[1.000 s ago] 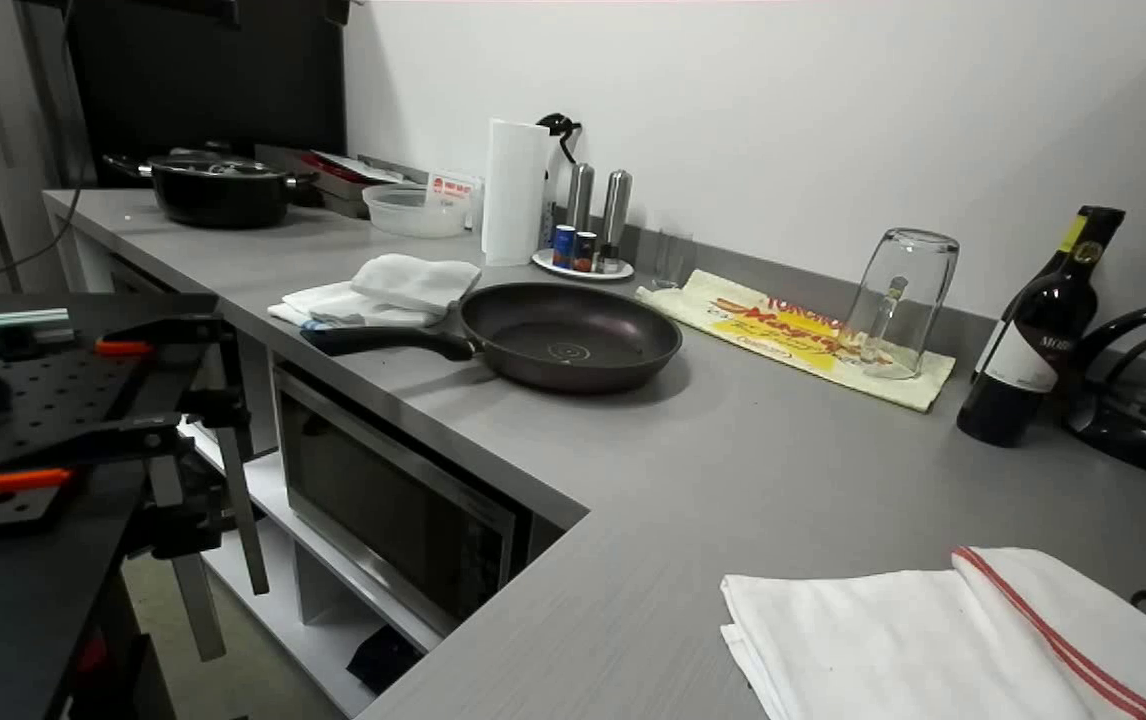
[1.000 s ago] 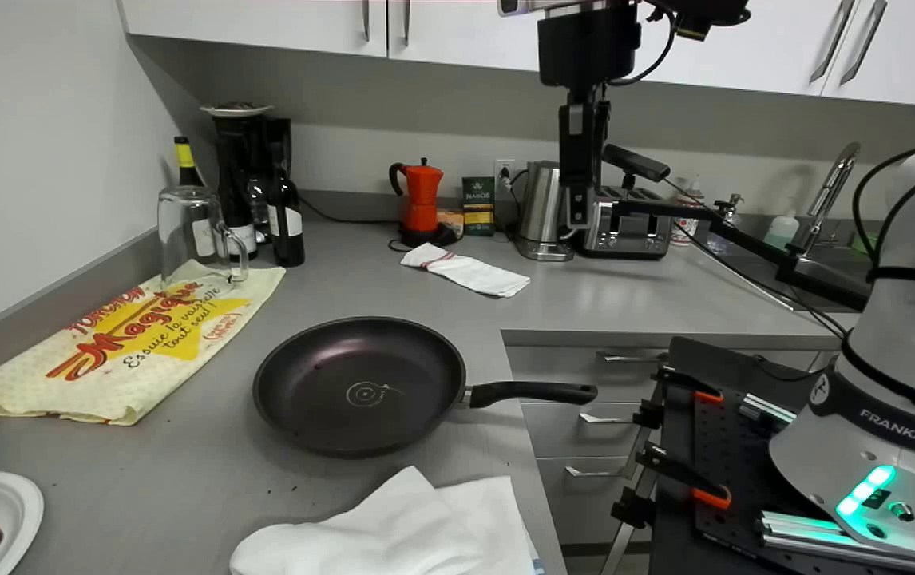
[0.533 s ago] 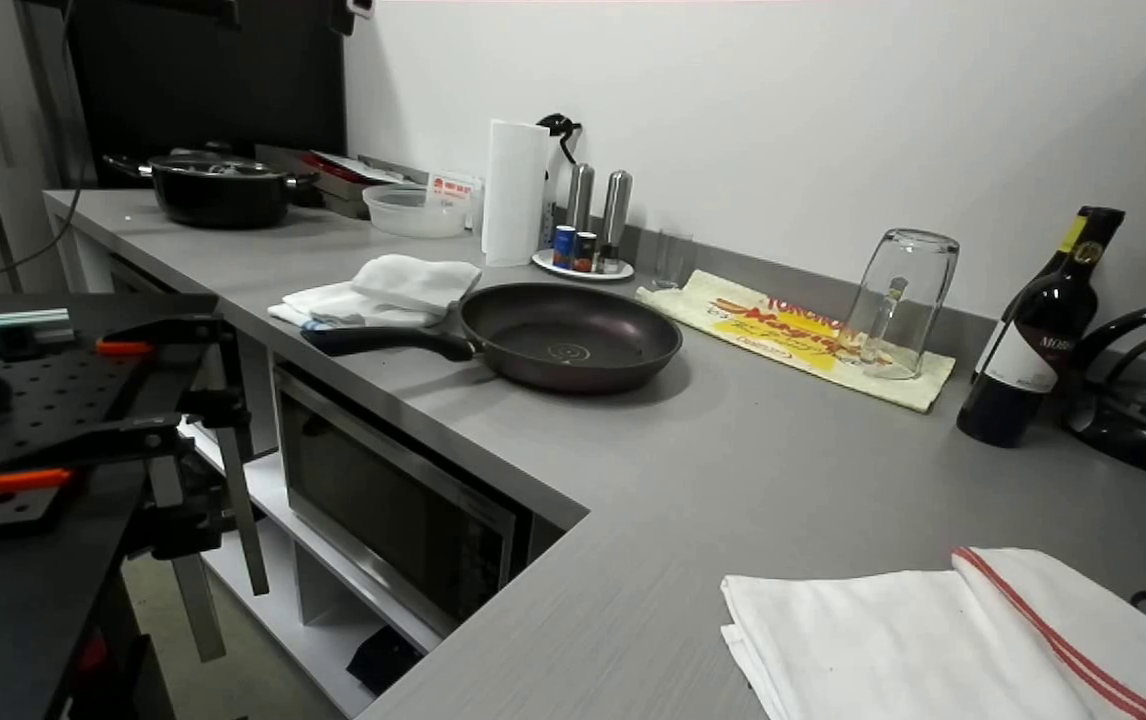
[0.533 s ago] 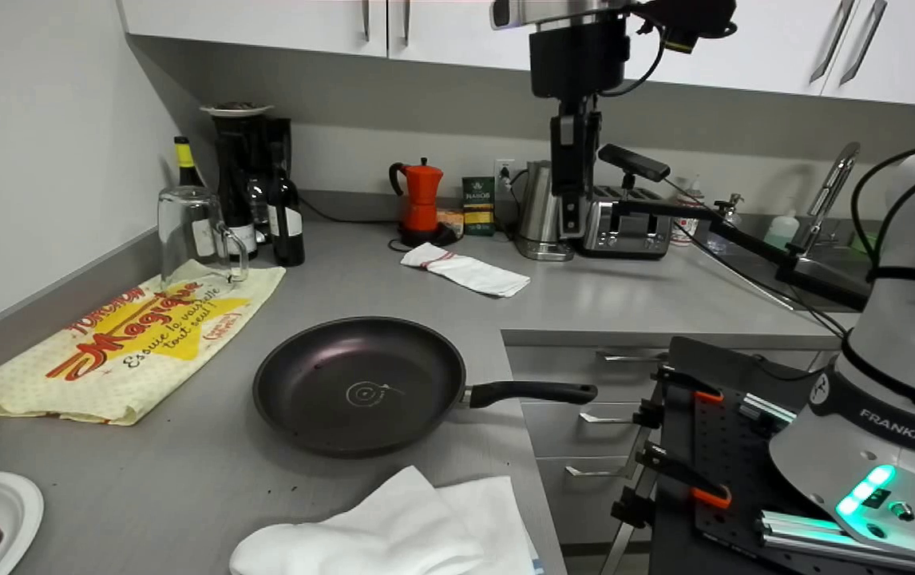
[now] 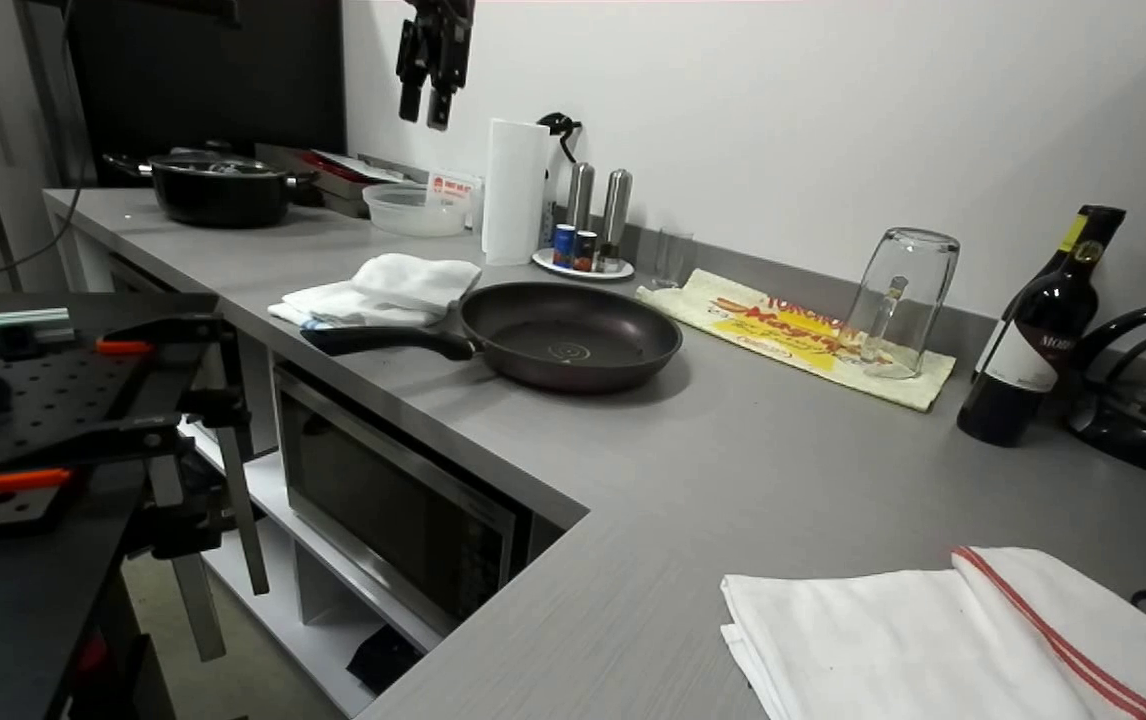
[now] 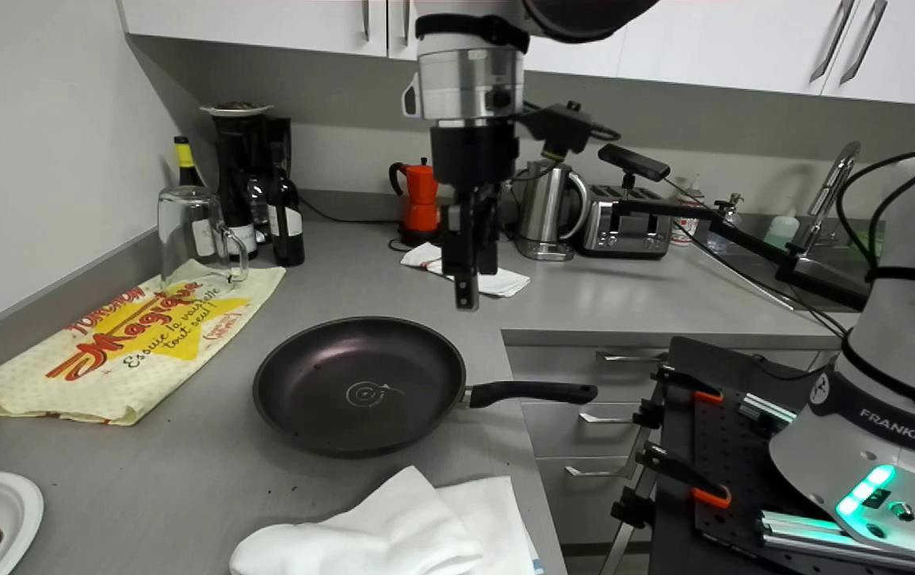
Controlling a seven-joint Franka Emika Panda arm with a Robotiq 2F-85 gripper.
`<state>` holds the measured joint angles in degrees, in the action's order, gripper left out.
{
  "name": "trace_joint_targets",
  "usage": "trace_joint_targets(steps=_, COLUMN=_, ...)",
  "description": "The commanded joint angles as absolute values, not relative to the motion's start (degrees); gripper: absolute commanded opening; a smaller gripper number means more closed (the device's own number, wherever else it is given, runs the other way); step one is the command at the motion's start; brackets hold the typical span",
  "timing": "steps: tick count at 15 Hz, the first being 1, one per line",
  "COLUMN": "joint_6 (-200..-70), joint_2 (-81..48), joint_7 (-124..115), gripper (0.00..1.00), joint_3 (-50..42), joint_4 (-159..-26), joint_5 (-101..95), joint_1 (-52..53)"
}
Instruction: Wipe the black pan with the white and blue towel on the left
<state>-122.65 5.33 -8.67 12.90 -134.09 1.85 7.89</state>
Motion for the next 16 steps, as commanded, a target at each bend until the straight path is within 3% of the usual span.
trace_joint_targets(steps=1, joint_6=-127.44, joint_2=-6.12, joint_7=-8.49, gripper=1.0, joint_3=13.39, joint_4=-125.73, joint_5=3.1, joint_1=10.36)
trace_joint_targets(steps=9, joint_6=-128.27, joint_2=-22.19, joint_7=-5.93, gripper=1.0, joint_3=15.94, joint_4=-112.62, joint_5=8.46, joint_1=15.05)
trace_joint_targets(steps=16, joint_6=-132.55, joint_2=-29.84, joint_7=-8.3, gripper=1.0, joint_3=15.32, joint_4=-109.53, joint_5=5.69, joint_1=19.76)
